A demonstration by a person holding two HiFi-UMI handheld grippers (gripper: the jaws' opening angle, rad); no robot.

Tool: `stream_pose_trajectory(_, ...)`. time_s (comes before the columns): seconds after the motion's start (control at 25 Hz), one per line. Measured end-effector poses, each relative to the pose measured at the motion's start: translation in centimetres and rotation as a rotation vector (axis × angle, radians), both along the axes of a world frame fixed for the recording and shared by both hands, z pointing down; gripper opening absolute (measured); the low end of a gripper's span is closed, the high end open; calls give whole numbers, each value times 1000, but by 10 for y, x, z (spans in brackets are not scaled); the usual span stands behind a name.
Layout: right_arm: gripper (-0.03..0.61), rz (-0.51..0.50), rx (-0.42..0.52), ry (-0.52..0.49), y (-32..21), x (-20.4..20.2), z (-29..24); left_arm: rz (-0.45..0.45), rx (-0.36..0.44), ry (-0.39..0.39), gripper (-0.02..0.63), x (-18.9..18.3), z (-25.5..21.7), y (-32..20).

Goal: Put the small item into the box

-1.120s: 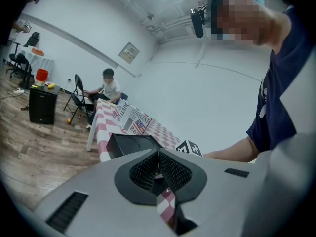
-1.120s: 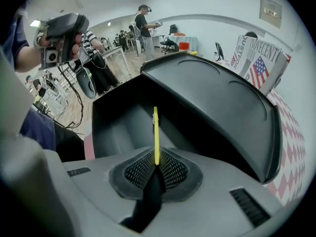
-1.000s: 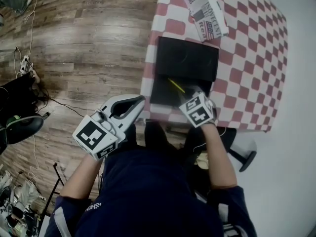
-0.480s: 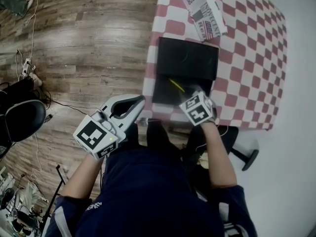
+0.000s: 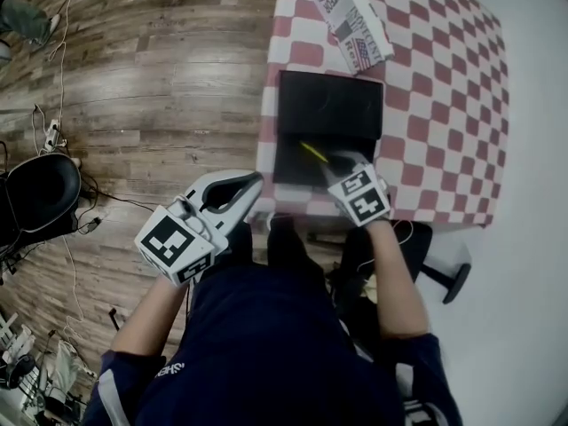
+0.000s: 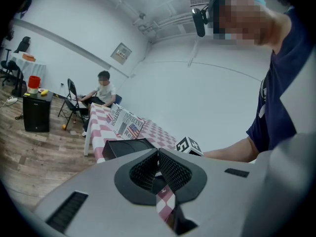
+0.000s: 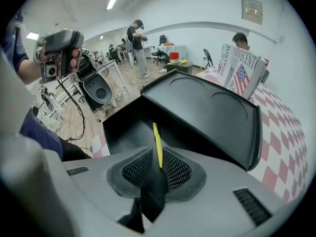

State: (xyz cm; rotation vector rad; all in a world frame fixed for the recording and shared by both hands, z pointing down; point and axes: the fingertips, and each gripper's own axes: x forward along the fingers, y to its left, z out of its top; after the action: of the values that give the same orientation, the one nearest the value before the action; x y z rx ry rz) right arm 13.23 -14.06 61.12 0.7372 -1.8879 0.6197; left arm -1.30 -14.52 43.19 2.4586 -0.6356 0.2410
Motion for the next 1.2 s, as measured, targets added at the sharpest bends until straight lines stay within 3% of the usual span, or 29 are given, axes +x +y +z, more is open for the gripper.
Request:
stream_pose_trajectory(0.52, 37, 272, 276, -343, -10, 12, -133, 91, 110, -6, 38, 18, -45, 5)
stream_pose_trajectory(0.84, 28, 329, 401, -490, 9, 8, -202, 123, 165, -5, 38, 27, -67, 19)
stream_pose_trajectory(1.2, 20, 339, 469, -527, 40, 5, -236, 158, 200, -3, 38, 38, -82, 35)
